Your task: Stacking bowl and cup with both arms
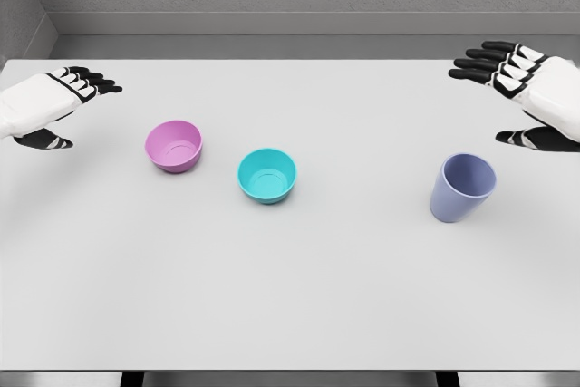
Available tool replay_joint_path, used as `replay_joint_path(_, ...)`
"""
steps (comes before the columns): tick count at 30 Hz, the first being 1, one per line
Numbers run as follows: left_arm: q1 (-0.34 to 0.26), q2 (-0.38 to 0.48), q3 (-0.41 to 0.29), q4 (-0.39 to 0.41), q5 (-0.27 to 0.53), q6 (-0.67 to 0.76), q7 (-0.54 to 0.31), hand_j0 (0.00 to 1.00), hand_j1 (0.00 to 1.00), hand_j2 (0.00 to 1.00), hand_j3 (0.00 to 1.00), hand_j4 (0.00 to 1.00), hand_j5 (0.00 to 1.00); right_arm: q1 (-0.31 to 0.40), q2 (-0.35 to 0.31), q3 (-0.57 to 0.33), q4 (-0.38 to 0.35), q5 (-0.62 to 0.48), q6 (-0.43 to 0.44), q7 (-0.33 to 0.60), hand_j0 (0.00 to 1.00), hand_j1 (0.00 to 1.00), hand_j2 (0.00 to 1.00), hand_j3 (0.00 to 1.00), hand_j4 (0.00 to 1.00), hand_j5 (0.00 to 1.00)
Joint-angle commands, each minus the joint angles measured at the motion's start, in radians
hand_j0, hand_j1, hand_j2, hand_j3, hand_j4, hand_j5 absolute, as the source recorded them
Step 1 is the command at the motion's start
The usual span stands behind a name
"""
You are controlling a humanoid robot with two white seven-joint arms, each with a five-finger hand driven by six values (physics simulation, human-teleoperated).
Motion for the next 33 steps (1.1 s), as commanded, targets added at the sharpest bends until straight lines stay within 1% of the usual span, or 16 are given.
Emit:
replay_joint_path(1, 0.0, 0.002, 0.001, 0.0, 0.005, 0.001, 0.001, 1.0, 1.0, 1.0, 1.0, 1.0, 1.0, 0.0, -0.001, 0.0, 0.0, -0.006, 0.002, 0.001, 1.0, 1.0, 1.0, 1.0, 1.0, 1.0)
replay_joint_path(6, -0.002, -0.006, 0.001, 0.003, 0.002, 0.001, -0.001, 1.0, 1.0, 1.0, 1.0, 1.0, 1.0, -0.009, 0.003, -0.011, 0.0, -0.008, -0.001, 0.001, 1.0, 1.0, 1.0, 1.0, 1.0, 1.0)
replay_joint_path(7, -0.014, -0.007, 0.001, 0.0, -0.019, 0.001, -0.033, 1.0, 1.0, 1.0, 1.0, 1.0, 1.0, -0.011, -0.007, -0.012, 0.0, -0.009, -0.001, 0.001, 1.0, 1.0, 1.0, 1.0, 1.0, 1.0)
replay_joint_path(8, -0.029, -0.009, -0.002, -0.002, -0.027, 0.001, -0.09, 1.0, 1.0, 1.0, 1.0, 1.0, 1.0, -0.011, -0.017, -0.012, 0.0, -0.009, -0.001, 0.001, 1.0, 1.0, 1.0, 1.0, 1.0, 1.0)
replay_joint_path(10, -0.051, -0.032, -0.008, -0.005, -0.03, 0.001, -0.171, 1.0, 1.0, 1.0, 1.0, 1.0, 1.0, -0.012, -0.017, -0.012, 0.0, -0.011, -0.001, 0.001, 1.0, 1.0, 1.0, 1.0, 1.0, 1.0)
replay_joint_path(11, -0.08, -0.044, -0.028, -0.005, -0.028, 0.001, -0.228, 1.0, 1.0, 1.0, 1.0, 1.0, 1.0, -0.012, -0.021, -0.012, 0.0, -0.011, -0.001, -0.002, 1.0, 1.0, 1.0, 1.0, 1.0, 1.0)
replay_joint_path(13, -0.144, -0.072, -0.084, 0.001, -0.028, 0.001, -0.28, 1.0, 1.0, 1.0, 1.0, 1.0, 1.0, -0.02, -0.04, -0.012, 0.0, -0.02, -0.001, -0.005, 1.0, 1.0, 1.0, 1.0, 1.0, 1.0)
replay_joint_path(14, -0.155, -0.082, -0.085, 0.0, -0.031, 0.001, -0.286, 1.0, 1.0, 1.0, 1.0, 1.0, 1.0, -0.02, -0.041, -0.012, 0.0, -0.042, 0.001, -0.005, 1.0, 1.0, 1.0, 1.0, 1.0, 1.0)
replay_joint_path(15, -0.172, -0.092, -0.088, -0.002, -0.033, 0.001, -0.318, 1.0, 1.0, 1.0, 1.0, 1.0, 1.0, -0.02, -0.043, -0.012, 0.0, -0.058, 0.002, -0.005, 1.0, 1.0, 1.0, 1.0, 1.0, 1.0)
replay_joint_path(17, -0.176, -0.11, -0.088, -0.02, -0.061, 0.001, -0.374, 1.0, 1.0, 1.0, 1.0, 1.0, 1.0, -0.02, -0.043, -0.012, 0.0, -0.065, 0.002, -0.005, 1.0, 1.0, 1.0, 1.0, 1.0, 1.0)
replay_joint_path(18, -0.195, -0.133, -0.088, -0.02, -0.084, 0.001, -0.375, 1.0, 1.0, 1.0, 1.0, 1.0, 1.0, -0.021, -0.038, -0.012, 0.0, -0.065, 0.001, -0.006, 1.0, 1.0, 1.0, 1.0, 1.0, 1.0)
replay_joint_path(21, -0.224, -0.183, -0.122, -0.017, -0.093, 0.001, -0.375, 1.0, 1.0, 1.0, 1.0, 1.0, 1.0, -0.021, -0.03, -0.011, 0.0, -0.066, 0.001, -0.011, 1.0, 1.0, 1.0, 1.0, 1.0, 1.0)
replay_joint_path(23, -0.235, -0.208, -0.122, -0.007, -0.091, 0.001, -0.372, 1.0, 1.0, 1.0, 1.0, 1.0, 1.0, -0.025, -0.029, -0.011, 0.0, -0.066, 0.001, -0.011, 1.0, 1.0, 1.0, 1.0, 1.0, 1.0)
replay_joint_path(26, -0.233, -0.239, -0.123, 0.001, -0.094, 0.001, -0.374, 1.0, 1.0, 1.0, 1.0, 1.0, 1.0, -0.026, -0.026, -0.009, 0.0, -0.066, -0.001, -0.008, 1.0, 1.0, 1.0, 1.0, 1.0, 1.0)
replay_joint_path(28, -0.236, -0.239, -0.16, 0.001, -0.093, 0.001, -0.374, 1.0, 1.0, 1.0, 1.0, 1.0, 1.0, -0.026, -0.023, -0.011, 0.0, -0.065, -0.001, -0.009, 1.0, 1.0, 1.0, 1.0, 1.0, 1.0)
replay_joint_path(33, -0.235, -0.23, -0.168, 0.007, -0.094, 0.001, -0.375, 1.0, 1.0, 1.0, 1.0, 1.0, 1.0, -0.025, -0.023, -0.009, 0.0, -0.065, -0.002, -0.011, 1.0, 1.0, 1.0, 1.0, 1.0, 1.0)
